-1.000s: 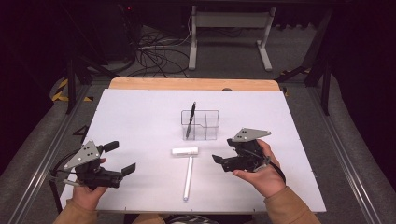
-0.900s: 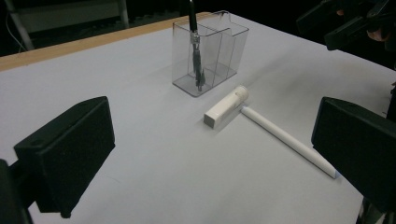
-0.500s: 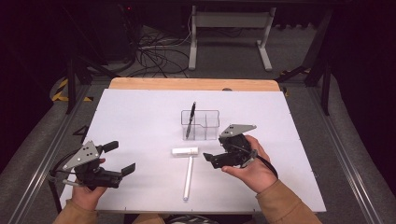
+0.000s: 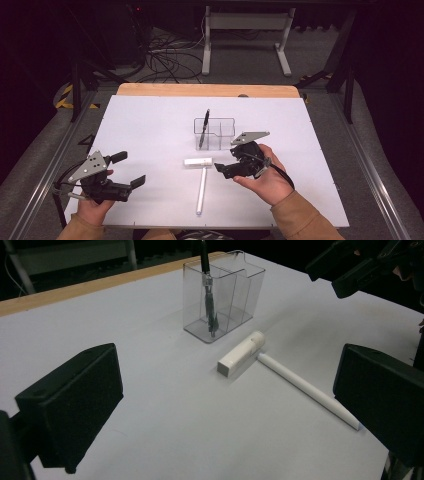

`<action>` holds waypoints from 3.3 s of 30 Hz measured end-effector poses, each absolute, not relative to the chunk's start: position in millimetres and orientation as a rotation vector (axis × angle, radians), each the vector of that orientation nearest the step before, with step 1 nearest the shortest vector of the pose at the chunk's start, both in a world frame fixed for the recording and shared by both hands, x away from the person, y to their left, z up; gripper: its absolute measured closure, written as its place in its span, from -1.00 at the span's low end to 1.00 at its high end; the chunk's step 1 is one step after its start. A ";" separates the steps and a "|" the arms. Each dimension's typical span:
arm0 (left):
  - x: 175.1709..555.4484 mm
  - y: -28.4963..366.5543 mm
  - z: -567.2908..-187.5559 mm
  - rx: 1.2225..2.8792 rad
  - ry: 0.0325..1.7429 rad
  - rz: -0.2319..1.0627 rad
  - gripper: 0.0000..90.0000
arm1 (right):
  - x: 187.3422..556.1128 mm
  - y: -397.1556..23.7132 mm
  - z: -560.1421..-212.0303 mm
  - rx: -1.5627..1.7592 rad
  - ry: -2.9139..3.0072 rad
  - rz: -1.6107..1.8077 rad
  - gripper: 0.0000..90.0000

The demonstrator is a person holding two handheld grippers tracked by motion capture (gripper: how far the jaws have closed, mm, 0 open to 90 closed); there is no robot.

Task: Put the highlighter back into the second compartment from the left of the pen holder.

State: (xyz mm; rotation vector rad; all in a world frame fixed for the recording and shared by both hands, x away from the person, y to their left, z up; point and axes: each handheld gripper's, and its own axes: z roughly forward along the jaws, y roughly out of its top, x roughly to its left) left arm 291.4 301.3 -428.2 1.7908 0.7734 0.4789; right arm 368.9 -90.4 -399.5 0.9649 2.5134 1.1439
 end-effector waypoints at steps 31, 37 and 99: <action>294.8 297.7 -427.6 1.796 0.755 0.463 -0.98 | 384.6 -57.8 -408.9 1.566 2.627 0.991 0.06; 295.1 296.8 -427.5 1.799 0.753 0.464 -0.98 | 384.8 -56.2 -410.6 1.614 2.620 1.042 0.08; 294.9 292.5 -428.5 1.834 0.742 0.482 -0.97 | 384.4 5.2 -462.2 1.940 2.547 0.506 0.56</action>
